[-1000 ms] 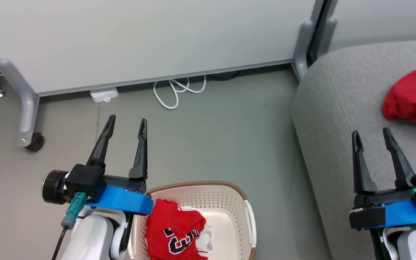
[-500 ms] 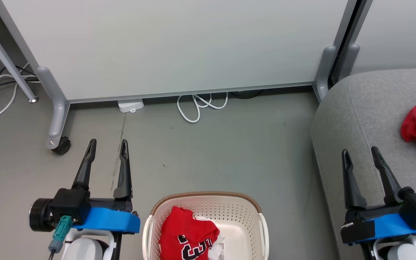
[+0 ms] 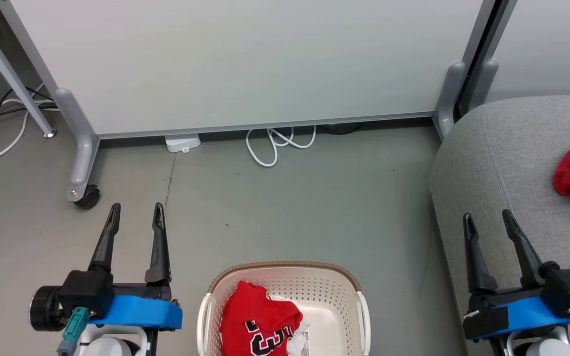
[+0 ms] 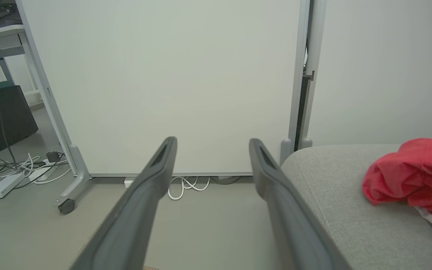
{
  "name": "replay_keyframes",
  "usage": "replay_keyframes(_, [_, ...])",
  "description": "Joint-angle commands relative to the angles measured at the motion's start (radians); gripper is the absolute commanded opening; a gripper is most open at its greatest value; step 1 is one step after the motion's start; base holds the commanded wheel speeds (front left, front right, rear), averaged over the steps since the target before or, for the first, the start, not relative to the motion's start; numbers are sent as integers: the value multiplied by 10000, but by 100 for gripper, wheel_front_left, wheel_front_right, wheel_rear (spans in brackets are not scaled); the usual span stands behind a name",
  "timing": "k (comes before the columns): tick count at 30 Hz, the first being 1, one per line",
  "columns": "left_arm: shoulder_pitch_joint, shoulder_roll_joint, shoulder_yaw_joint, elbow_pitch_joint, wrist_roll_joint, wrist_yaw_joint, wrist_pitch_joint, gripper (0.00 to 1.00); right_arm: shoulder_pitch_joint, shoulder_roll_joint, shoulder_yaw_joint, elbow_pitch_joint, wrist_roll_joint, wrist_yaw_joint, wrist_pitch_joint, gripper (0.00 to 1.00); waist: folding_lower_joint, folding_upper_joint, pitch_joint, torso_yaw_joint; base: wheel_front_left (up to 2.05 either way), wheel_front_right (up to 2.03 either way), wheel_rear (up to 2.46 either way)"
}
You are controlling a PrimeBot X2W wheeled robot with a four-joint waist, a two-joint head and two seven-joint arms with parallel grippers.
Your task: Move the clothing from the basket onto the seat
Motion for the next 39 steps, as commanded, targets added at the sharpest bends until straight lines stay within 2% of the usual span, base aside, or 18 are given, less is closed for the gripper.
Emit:
replay_keyframes(1, [48, -26, 80, -35, 27, -15, -26, 100, 98, 32, -9, 34, 32, 5, -31, 100, 0, 0, 5, -7, 0, 0, 0])
replay_keyframes(16, [-189, -54, 0, 20, -2, -69, -26, 100, -79, 54, 27, 9, 10, 5, -31, 100, 0, 0, 205, -37, 0, 0, 0])
replay_keyframes(25, [-1092, 10, -382, 651, 360, -271, -26, 100, -536, 55, 126, -92, 59, 5, -31, 100, 0, 0, 797, -338, 0, 0, 0])
replay_keyframes(31, [-2109, 285, -1060, 1615, 465, -365, -26, 100, -940, 54, 125, -258, 83, 5, -31, 100, 0, 0, 1658, -733, 0, 0, 0])
replay_keyframes(39, [-3556, 761, -2535, 2967, 214, -353, -26, 100, -1739, 56, 235, -534, 140, 5, -31, 100, 0, 0, 3225, -1392, 0, 0, 0])
